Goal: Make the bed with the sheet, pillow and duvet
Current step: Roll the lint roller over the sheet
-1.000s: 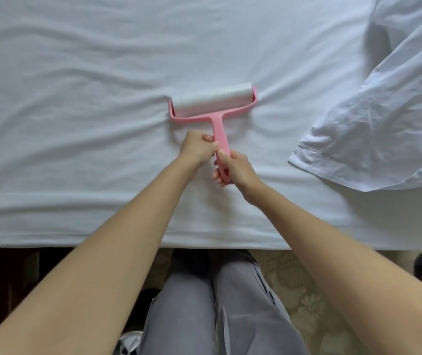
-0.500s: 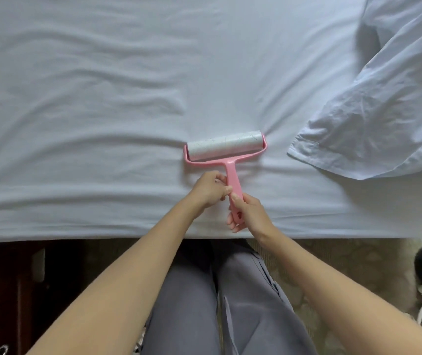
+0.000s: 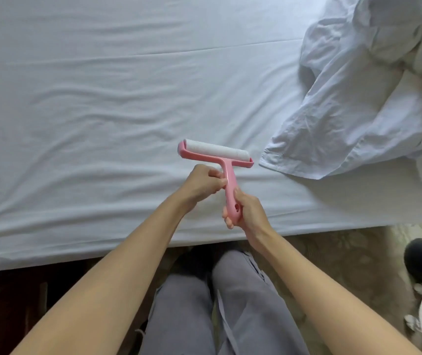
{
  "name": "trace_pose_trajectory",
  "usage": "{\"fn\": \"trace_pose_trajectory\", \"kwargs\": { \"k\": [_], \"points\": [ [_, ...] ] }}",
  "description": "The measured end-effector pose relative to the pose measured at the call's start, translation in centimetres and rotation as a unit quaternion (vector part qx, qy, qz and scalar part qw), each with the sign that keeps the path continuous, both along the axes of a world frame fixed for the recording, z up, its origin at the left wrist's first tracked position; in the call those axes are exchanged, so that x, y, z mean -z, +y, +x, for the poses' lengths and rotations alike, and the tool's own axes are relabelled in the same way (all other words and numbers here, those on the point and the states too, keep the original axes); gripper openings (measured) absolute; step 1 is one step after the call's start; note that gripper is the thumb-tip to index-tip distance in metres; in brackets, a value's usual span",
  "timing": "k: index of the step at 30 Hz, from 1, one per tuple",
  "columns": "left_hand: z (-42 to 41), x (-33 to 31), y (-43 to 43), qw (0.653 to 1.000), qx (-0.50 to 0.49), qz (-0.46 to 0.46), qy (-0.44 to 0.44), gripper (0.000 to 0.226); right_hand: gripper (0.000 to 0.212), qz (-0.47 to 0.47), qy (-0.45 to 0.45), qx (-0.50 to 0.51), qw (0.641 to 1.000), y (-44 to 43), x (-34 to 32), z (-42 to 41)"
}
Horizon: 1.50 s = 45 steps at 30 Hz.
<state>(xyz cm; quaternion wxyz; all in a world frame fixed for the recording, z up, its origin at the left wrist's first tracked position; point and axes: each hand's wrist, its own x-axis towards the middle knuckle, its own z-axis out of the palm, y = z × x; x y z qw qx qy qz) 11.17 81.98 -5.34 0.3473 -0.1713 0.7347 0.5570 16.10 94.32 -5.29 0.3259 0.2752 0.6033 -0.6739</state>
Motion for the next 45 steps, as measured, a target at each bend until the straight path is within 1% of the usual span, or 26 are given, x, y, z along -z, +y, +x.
{"fn": "trace_pose_trajectory", "kwargs": {
  "k": [2,6,10,13,16,20,22,25,26,27,28,29,33,40,45],
  "points": [
    [-1.5,-0.8,0.5,1.000,0.007,0.004,0.013,0.011,0.034,0.017,0.019,0.010,1.000,0.3,-0.8,-1.4],
    [-5.1,-1.4,2.5,0.999,0.008,0.023,0.038,0.022,0.026,0.053,0.057,0.023,0.997,1.6,-1.6,-4.7],
    [-8.6,-0.3,5.2,0.998,-0.013,0.051,0.035,0.022,0.023,0.071,0.056,0.078,0.993,3.2,-0.6,-8.0],
    [-11.1,1.4,7.6,0.998,-0.026,0.057,0.016,0.019,0.023,0.088,0.049,0.109,0.989,4.7,1.0,-10.6],
    [-13.4,3.1,9.8,0.997,-0.036,0.067,-0.021,0.021,0.024,0.091,0.021,0.132,0.987,6.7,2.7,-13.1],
    [-15.6,5.3,11.7,0.992,-0.073,0.052,-0.087,0.012,0.025,0.104,-0.020,0.114,0.988,8.8,5.1,-15.7],
    [-16.9,6.0,11.9,0.990,-0.096,0.053,-0.093,0.010,0.028,0.092,-0.033,0.107,0.989,9.1,6.0,-17.2],
    [-19.5,6.7,11.8,0.989,-0.116,0.045,-0.074,0.012,0.030,0.075,-0.039,0.097,0.992,9.0,6.7,-20.1],
    [-20.5,6.8,11.8,0.989,-0.128,0.041,-0.066,0.007,0.031,0.068,-0.036,0.092,0.993,8.8,6.8,-21.3],
    [-21.6,6.8,11.8,0.988,-0.142,0.036,-0.057,0.009,0.032,0.061,-0.030,0.087,0.994,8.6,7.0,-22.5],
    [-22.7,7.0,11.7,0.986,-0.155,0.031,-0.048,0.016,0.032,0.056,-0.023,0.084,0.995,8.3,7.2,-23.8],
    [-23.7,7.3,11.6,0.985,-0.167,0.028,-0.039,0.020,0.031,0.051,-0.015,0.082,0.995,8.0,7.4,-25.0],
    [-27.3,7.9,10.6,0.980,-0.199,0.017,-0.004,0.020,0.024,0.047,0.016,0.070,0.996,6.6,8.6,-29.8],
    [-34.1,8.6,8.3,0.986,-0.160,-0.011,0.041,0.024,0.030,0.057,0.029,0.070,0.996,5.3,9.9,-36.9],
    [-38.6,8.8,6.9,0.988,-0.147,-0.002,0.057,0.026,0.033,0.055,0.036,0.060,0.996,4.2,10.4,-42.0]
  ]
}}
